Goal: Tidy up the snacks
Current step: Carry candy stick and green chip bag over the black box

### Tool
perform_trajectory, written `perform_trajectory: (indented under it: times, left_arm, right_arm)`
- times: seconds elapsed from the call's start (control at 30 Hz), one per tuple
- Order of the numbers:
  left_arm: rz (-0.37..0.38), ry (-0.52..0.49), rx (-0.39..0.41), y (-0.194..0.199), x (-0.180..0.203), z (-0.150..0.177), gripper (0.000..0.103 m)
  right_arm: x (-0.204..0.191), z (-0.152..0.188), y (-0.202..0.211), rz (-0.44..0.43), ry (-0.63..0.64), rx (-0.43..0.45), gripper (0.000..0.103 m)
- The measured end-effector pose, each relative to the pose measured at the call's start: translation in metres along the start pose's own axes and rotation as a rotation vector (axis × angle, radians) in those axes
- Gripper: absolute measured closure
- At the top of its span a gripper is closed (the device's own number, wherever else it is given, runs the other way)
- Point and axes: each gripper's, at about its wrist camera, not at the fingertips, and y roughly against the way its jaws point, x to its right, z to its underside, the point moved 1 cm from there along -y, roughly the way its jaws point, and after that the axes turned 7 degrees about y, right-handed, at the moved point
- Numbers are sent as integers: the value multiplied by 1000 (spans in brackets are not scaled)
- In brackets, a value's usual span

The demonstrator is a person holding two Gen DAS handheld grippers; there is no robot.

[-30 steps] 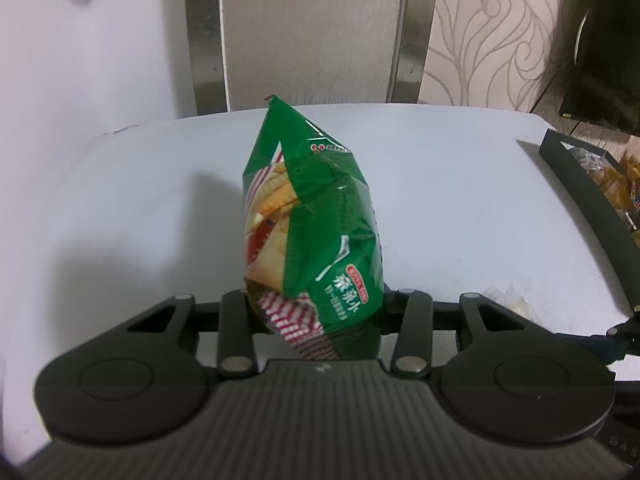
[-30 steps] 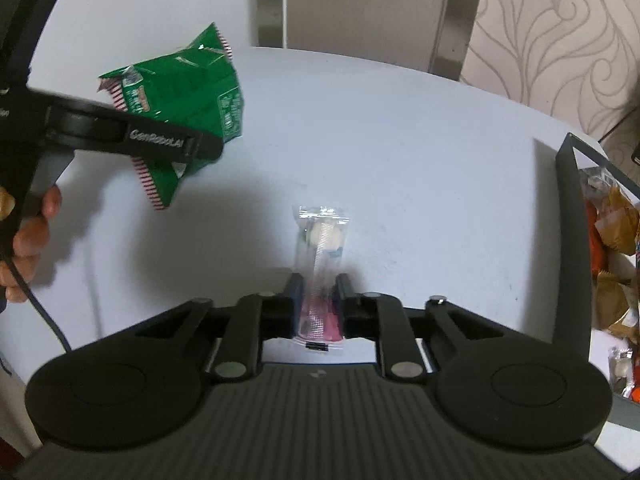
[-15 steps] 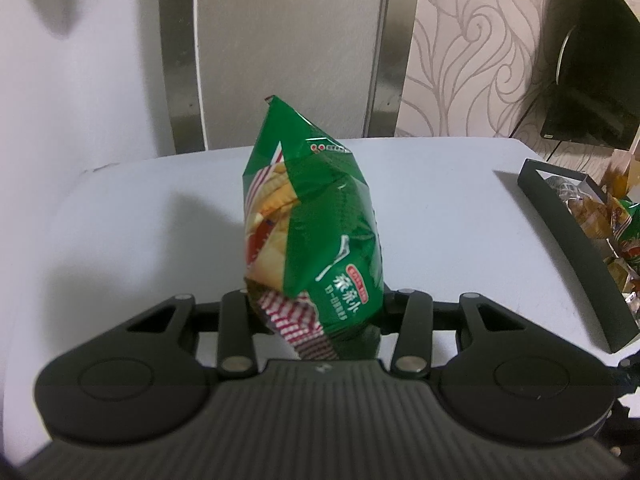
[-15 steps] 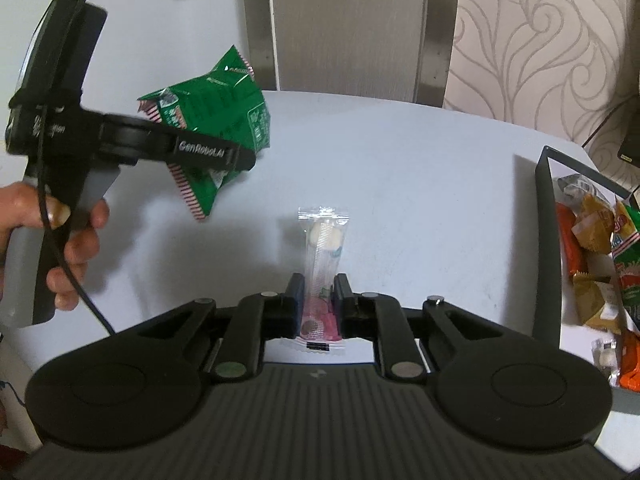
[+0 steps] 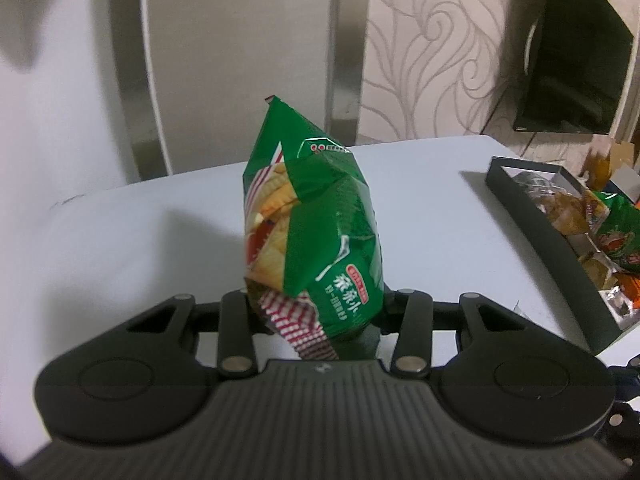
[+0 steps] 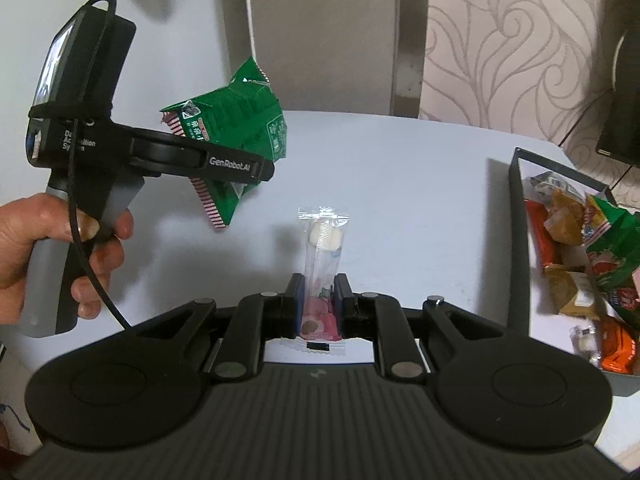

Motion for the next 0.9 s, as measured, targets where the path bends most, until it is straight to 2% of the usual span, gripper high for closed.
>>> perform_trajectory:
  times: [0.27, 0.67, 0.9]
  left_arm:
    - [87, -50, 13, -9, 46, -15, 58]
    - [245, -135, 21, -32, 140, -35, 58]
    - [305, -164, 9, -47, 177, -39, 58]
  right_arm:
    - [24, 5, 23, 65, -54, 28, 85]
    - [101, 20, 61, 224, -181, 57, 85]
    - [137, 31, 66, 272, -222, 38, 85]
